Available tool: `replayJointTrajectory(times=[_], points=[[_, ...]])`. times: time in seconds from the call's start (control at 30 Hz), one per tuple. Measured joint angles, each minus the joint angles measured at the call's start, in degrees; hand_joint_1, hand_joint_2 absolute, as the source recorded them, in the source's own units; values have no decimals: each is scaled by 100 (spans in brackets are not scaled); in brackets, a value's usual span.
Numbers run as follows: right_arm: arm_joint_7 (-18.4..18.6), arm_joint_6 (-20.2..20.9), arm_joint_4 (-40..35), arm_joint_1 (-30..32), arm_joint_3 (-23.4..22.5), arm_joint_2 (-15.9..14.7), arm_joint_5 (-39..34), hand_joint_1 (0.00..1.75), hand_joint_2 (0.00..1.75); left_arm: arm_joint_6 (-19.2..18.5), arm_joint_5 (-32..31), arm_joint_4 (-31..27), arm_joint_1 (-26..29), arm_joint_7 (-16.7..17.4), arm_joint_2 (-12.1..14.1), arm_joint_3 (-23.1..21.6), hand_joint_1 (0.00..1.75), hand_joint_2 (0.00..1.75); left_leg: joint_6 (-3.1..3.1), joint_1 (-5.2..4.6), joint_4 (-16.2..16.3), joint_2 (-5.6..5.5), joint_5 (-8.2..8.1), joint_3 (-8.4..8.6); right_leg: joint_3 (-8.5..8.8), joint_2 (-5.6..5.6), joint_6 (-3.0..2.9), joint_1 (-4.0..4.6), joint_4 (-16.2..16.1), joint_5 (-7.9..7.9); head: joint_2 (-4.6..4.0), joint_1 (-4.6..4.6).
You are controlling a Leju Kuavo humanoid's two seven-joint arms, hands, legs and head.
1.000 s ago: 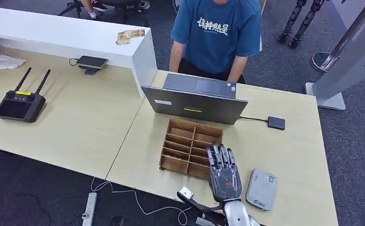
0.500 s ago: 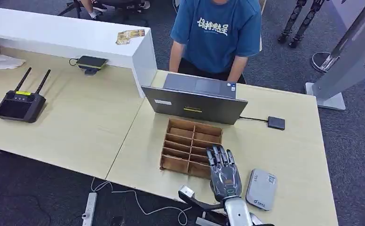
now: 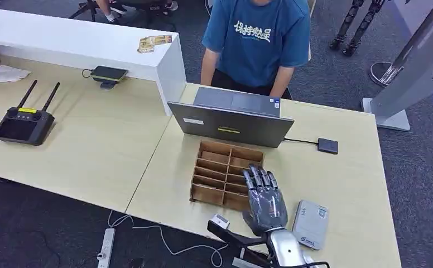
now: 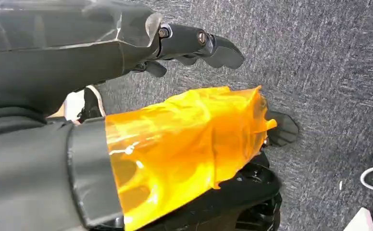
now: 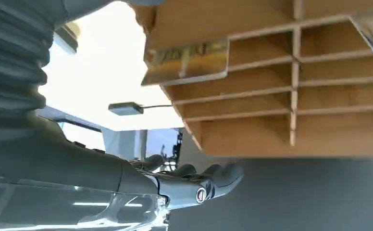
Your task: Pass the card to the sensor for recognition and then transmit it.
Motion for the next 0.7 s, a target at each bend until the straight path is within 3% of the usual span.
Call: replayJointTrajectory(times=[0.7], points=[[-66, -361, -459, 250, 7, -85, 186, 0, 175, 17, 70, -2, 1, 0, -4, 13, 0, 0, 0, 0, 0, 0, 0, 0, 1, 0, 0, 0, 0, 0, 0, 0]])
